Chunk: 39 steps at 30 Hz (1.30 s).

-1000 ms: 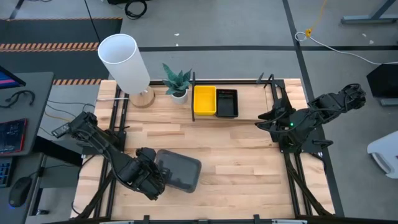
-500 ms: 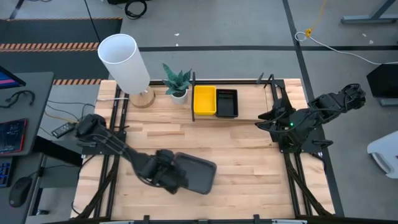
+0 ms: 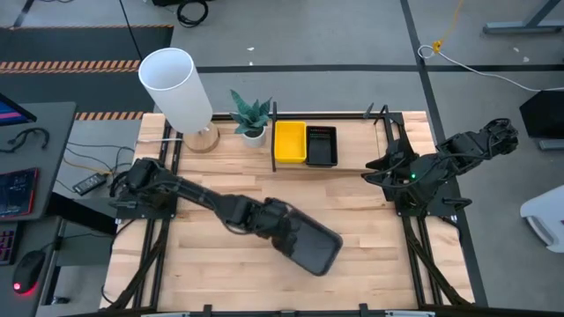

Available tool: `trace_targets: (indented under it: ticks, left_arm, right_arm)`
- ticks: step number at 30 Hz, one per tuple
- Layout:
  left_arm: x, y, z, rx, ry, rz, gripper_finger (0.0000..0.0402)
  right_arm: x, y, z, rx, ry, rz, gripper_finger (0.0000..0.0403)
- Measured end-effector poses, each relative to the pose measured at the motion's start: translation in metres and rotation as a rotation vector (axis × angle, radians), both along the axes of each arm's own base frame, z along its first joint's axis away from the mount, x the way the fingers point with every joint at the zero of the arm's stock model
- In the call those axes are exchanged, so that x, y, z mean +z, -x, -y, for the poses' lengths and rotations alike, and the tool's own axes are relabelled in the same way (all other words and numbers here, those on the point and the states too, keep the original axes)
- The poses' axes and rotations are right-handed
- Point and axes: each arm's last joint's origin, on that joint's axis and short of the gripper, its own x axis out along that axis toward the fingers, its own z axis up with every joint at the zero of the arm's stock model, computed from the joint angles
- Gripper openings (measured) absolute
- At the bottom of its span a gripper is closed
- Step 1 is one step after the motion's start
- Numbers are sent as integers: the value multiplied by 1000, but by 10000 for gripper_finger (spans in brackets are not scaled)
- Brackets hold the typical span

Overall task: Stack baskets on shelf by color
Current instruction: Stack the right gray bin on the left gray bin, then put the stacked gray bins on the shelf

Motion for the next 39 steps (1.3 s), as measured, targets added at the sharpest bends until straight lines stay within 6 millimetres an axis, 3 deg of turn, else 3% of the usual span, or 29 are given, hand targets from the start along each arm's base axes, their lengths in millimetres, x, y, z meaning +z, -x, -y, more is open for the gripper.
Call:
trace_targets:
  ticks: [5, 11, 23, 27, 31, 39]
  left_arm:
    - [1, -5, -14, -331, -130, 9, 167]
    - [2, -9, -24, -517, -118, 26, 186]
    - [38, 3, -56, -538, -167, 102, 311]
    - [45, 17, -65, -526, -163, 29, 309]
    - [61, 32, -66, -542, -240, 21, 291]
    - [98, 58, -83, -462, -297, 98, 236]
  right_arm:
    - [-1, 0, -2, 64, -8, -24, 197]
    - [-6, -9, -9, 151, -14, -88, 197]
    - [-35, -55, -40, 245, -58, -297, 218]
    - [-45, -72, -52, 281, -103, -330, 237]
    - [-54, -87, -74, 435, -108, -326, 251]
    - [-77, -107, -114, 632, -54, -384, 239]
